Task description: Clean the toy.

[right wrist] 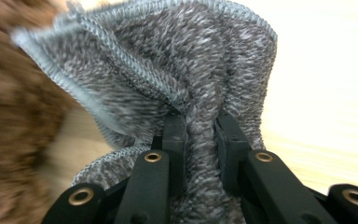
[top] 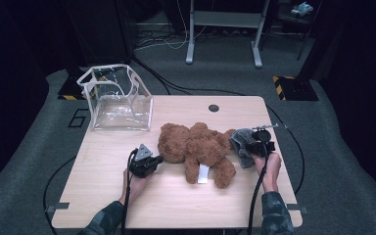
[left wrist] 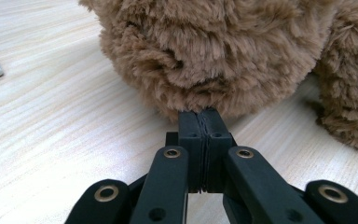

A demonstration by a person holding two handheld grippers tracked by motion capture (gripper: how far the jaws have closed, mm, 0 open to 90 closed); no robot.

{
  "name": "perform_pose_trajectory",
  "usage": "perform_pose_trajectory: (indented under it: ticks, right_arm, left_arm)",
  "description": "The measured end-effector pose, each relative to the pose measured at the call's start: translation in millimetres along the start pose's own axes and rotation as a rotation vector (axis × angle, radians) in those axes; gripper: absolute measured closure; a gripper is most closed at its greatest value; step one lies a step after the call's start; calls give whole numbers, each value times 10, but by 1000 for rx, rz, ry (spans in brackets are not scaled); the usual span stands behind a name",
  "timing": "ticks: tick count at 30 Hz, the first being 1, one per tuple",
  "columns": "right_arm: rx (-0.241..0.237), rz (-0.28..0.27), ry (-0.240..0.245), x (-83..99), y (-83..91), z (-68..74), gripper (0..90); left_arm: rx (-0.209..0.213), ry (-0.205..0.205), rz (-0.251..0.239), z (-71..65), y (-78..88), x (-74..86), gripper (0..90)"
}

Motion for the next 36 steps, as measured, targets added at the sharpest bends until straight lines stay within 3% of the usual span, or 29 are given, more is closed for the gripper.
perform_pose_trajectory:
  ticks: [3,5,8,11,15,19,25,29,32,36]
  right_arm:
    - [-45,-58,19,-68,227,79,772]
    - [-66,-88,35,-110,358,159,772]
    - [-110,-107,79,-157,525,343,772]
    - [-120,-98,124,-170,574,504,772]
    - [-123,-61,148,-146,461,602,772]
    - [-127,-20,135,-63,274,616,772]
    - [-103,46,85,56,1,532,772]
    - [-81,84,95,127,-172,469,771]
    - [-55,98,107,132,-199,452,770]
    - [-48,61,99,51,-25,405,769]
  left_arm:
    - [-1,8,-5,-9,-10,1,856]
    - [2,0,16,6,-11,-4,787]
    - [3,13,33,18,-29,-6,668]
    - [-9,23,34,25,-33,-4,553]
    - [-12,33,33,37,-29,-1,467]
    - [-8,25,40,30,-33,-4,459]
    - [-6,19,46,21,-43,-8,467]
    - [0,18,50,28,-38,-9,459]
    - [-3,19,46,23,-43,-8,475]
    - [-2,21,47,28,-41,-8,454]
Point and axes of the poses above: each handheld gripper's, and its own axes: y roughly backward along the jaws, x roughly out of its underside, z roughly to its left, the point moved 1 cm from there along -y, roughly forward along the jaws, and after that the axes turned 8 degrees about -y, right-handed, at the moved point
